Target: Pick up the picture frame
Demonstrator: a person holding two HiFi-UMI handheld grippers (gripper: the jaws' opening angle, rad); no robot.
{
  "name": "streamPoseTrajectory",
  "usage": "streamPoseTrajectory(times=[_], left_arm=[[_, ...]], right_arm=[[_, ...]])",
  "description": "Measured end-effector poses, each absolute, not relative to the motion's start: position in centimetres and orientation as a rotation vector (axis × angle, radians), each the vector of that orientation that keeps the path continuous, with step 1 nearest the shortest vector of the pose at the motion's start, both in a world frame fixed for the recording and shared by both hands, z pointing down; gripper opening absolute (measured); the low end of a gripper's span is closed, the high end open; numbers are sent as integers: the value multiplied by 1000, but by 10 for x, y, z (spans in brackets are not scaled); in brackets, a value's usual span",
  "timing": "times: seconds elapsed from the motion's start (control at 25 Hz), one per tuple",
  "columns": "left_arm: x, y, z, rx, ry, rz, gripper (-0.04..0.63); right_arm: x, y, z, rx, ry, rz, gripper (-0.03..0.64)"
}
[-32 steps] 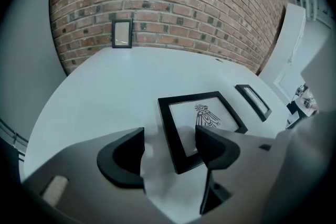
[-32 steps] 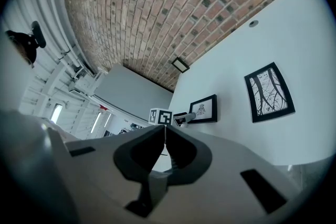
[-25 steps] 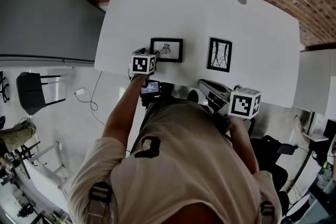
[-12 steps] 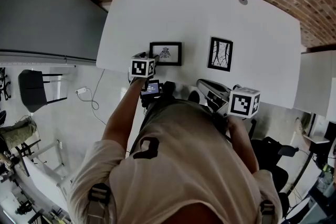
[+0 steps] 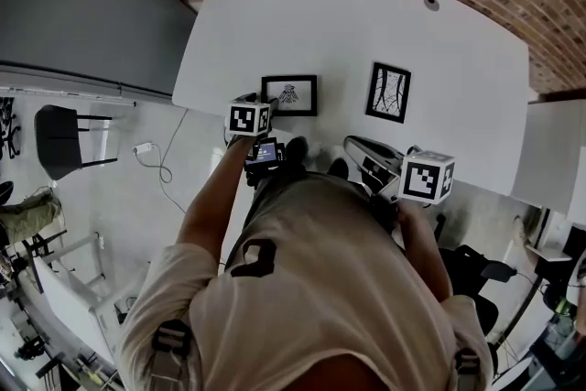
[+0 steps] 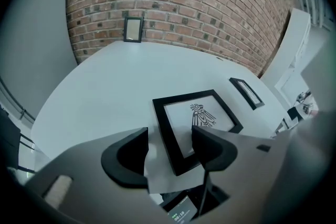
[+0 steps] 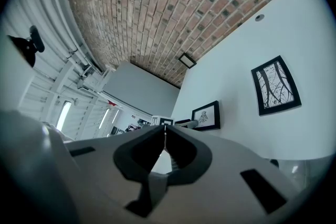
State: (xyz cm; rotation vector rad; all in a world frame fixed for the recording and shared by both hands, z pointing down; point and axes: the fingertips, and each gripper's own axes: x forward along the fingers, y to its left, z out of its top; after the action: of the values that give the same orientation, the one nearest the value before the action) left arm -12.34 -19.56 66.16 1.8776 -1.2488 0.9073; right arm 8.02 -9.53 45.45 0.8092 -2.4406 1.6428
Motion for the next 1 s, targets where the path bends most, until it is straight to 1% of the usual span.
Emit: streamPoseTrajectory(times=[0.4, 0.84, 1.0], left_arm=[[-126, -180, 661, 1807, -1292, 855, 235], [-126, -169, 661, 1705, -1352, 816, 233], [-126, -167, 661, 1678, -1369, 802, 235]], right_arm=[[92, -83, 455, 764, -2443, 1648, 8], [108, -61, 459, 654, -2462, 1739, 7], [110, -53, 466, 611, -2440, 1698, 7]])
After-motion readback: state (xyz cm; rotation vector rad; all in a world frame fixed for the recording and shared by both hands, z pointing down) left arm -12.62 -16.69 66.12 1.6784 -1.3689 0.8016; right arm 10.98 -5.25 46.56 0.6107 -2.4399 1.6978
